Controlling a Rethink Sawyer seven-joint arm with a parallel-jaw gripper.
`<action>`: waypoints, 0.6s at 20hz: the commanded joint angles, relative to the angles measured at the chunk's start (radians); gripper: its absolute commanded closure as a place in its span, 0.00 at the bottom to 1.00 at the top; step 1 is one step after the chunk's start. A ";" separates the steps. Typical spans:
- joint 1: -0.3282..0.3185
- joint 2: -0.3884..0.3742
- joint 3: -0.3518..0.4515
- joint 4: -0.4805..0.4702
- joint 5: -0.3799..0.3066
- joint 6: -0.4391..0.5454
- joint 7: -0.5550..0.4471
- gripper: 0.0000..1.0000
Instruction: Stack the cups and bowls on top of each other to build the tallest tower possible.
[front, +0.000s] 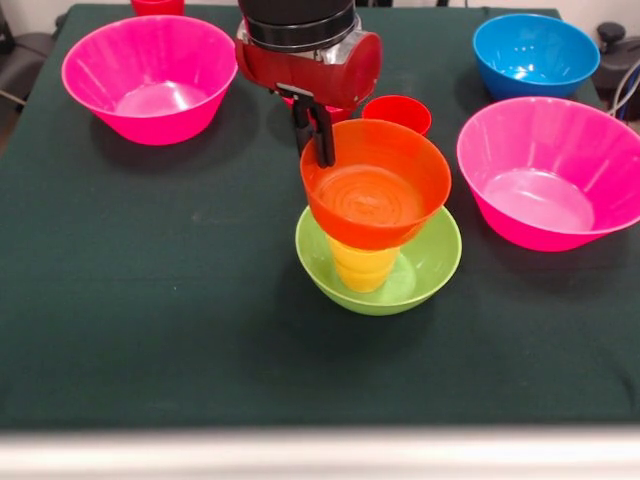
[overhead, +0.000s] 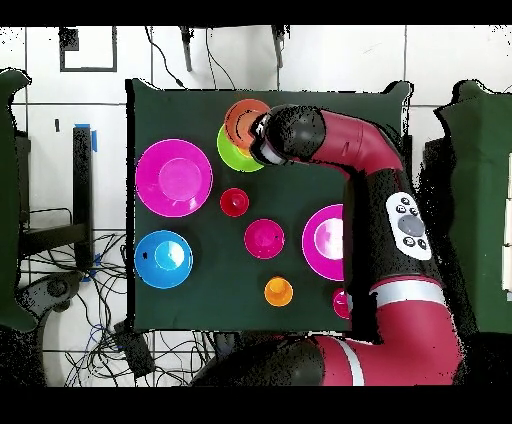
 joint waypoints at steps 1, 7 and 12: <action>-0.014 0.010 0.049 0.071 -0.055 0.055 -0.146 1.00; -0.012 0.007 0.039 0.062 -0.074 0.043 -0.147 0.00; -0.010 0.002 0.035 0.064 -0.086 0.029 -0.150 0.00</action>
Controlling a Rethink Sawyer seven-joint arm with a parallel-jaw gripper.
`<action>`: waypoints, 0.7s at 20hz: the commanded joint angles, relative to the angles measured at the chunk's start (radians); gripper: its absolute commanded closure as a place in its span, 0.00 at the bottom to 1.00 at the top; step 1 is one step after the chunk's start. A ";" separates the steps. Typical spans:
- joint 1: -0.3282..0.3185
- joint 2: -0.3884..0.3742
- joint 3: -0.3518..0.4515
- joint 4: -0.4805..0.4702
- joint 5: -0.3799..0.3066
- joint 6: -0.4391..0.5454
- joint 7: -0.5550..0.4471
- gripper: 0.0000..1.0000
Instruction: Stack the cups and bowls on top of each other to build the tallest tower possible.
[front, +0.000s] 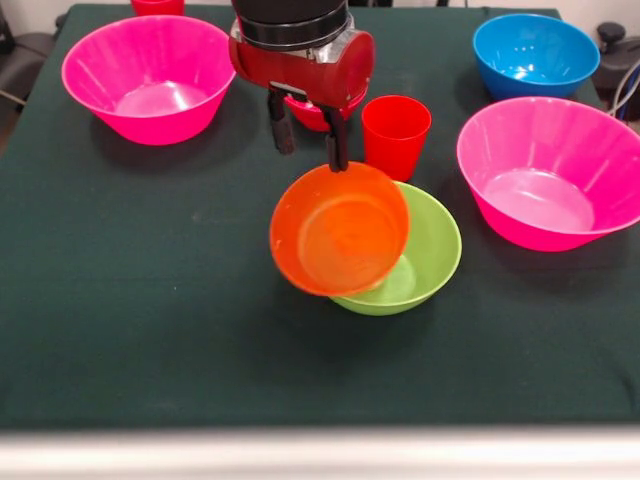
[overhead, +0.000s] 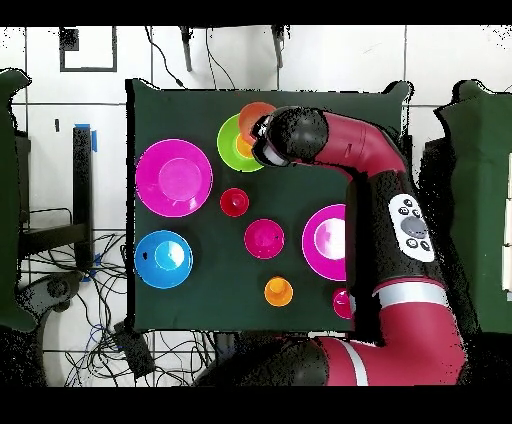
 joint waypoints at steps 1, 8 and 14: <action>-0.005 0.008 0.037 0.054 -0.079 0.032 -0.151 0.00; -0.007 0.015 0.045 0.040 -0.078 0.040 -0.139 0.00; -0.014 0.015 0.050 0.043 -0.073 0.038 -0.139 0.00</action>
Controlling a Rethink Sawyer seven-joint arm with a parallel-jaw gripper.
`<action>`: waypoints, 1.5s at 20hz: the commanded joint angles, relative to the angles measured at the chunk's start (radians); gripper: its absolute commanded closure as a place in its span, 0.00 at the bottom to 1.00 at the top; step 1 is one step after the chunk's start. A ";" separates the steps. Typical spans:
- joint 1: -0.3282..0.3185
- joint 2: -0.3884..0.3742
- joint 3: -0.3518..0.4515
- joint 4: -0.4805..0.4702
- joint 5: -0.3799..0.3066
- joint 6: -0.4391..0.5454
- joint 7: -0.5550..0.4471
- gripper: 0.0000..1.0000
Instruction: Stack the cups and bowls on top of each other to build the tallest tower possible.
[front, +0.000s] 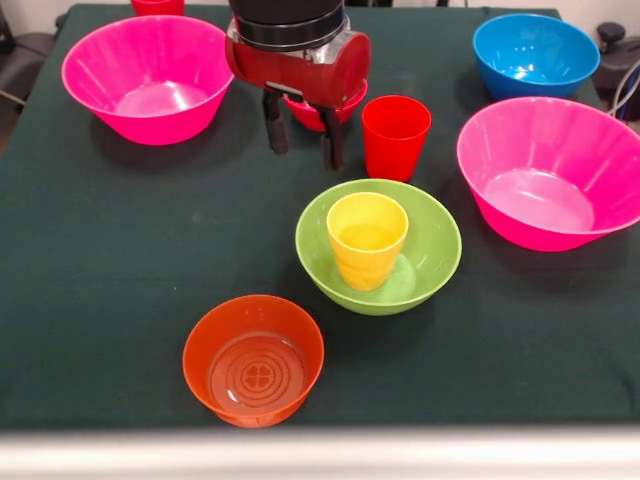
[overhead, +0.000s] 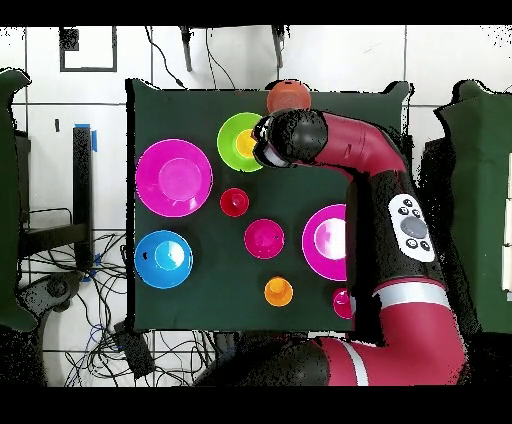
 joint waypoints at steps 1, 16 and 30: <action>-0.012 0.014 0.049 0.042 -0.053 0.038 -0.140 0.00; -0.009 0.129 0.044 -0.289 -0.082 0.172 -0.193 0.00; -0.019 0.376 0.053 -0.711 -0.130 0.351 -0.264 0.00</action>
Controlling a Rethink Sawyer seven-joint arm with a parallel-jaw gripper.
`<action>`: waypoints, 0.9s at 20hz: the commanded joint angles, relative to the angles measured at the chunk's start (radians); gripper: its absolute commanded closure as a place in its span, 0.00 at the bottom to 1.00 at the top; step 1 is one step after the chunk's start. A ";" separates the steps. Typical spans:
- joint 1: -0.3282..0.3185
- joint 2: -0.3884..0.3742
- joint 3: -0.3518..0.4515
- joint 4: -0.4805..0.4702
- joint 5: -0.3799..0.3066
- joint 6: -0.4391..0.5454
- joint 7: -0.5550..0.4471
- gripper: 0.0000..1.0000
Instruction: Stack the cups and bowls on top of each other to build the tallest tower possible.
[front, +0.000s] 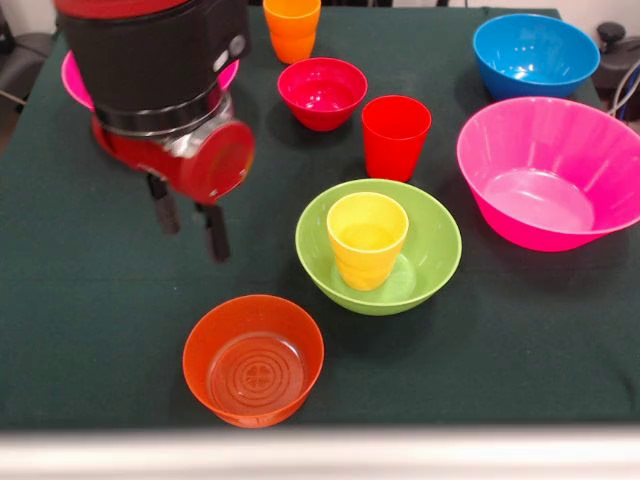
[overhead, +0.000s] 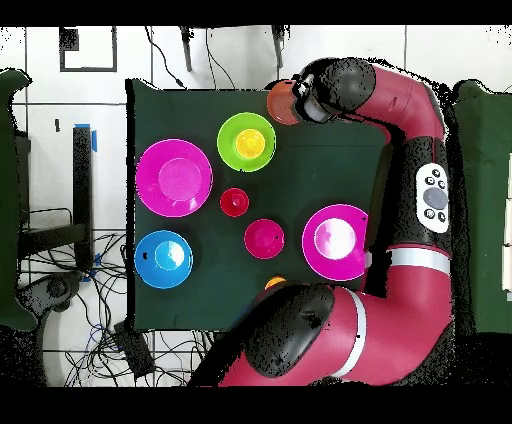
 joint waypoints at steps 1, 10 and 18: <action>-0.007 0.163 0.058 -0.228 -0.107 0.106 -0.266 0.00; 0.007 0.302 0.082 -0.378 -0.120 0.134 -0.274 0.00; 0.007 0.285 0.069 -0.272 -0.057 0.062 -0.262 0.00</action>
